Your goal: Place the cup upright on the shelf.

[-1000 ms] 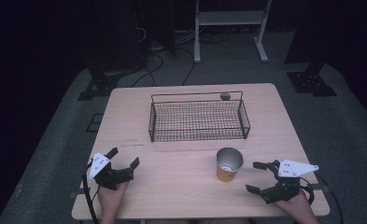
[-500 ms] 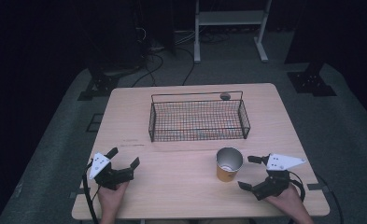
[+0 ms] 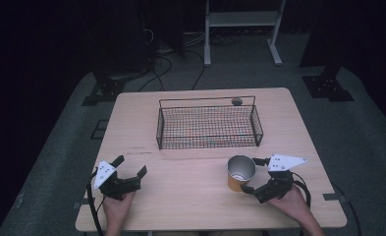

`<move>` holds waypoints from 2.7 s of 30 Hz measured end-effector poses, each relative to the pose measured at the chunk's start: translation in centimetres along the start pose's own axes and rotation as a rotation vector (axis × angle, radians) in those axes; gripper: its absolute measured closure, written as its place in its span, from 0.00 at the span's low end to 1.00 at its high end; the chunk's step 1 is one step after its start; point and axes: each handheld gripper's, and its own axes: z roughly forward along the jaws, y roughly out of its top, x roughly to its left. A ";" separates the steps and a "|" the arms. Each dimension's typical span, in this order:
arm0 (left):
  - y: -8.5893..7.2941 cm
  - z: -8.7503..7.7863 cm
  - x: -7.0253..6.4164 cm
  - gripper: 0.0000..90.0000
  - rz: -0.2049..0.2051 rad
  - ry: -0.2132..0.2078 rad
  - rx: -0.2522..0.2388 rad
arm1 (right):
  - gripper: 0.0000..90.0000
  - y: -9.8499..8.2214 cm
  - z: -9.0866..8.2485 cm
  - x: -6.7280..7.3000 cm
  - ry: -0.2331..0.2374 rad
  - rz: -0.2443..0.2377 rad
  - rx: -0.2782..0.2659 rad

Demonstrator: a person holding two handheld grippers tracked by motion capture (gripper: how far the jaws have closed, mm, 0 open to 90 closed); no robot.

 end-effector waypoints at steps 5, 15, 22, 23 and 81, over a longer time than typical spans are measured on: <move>0.0 0.0 0.0 0.00 0.000 -0.001 -0.001 | 0.00 0.2 0.8 -0.2 0.007 0.008 0.007; 0.0 0.0 0.0 0.00 0.002 -0.002 -0.001 | 0.00 0.6 2.2 -0.2 0.008 0.001 0.014; 0.0 0.0 0.0 0.00 -0.001 -0.002 -0.002 | 0.00 0.6 2.7 -0.2 0.007 -0.001 0.021; 0.0 0.0 0.0 0.00 -0.001 -0.003 -0.002 | 0.00 0.7 2.8 -0.2 0.007 0.004 0.024; 0.0 -0.1 0.1 0.00 -0.009 -0.009 -0.006 | 0.14 10.0 2.4 -4.6 0.069 0.010 0.023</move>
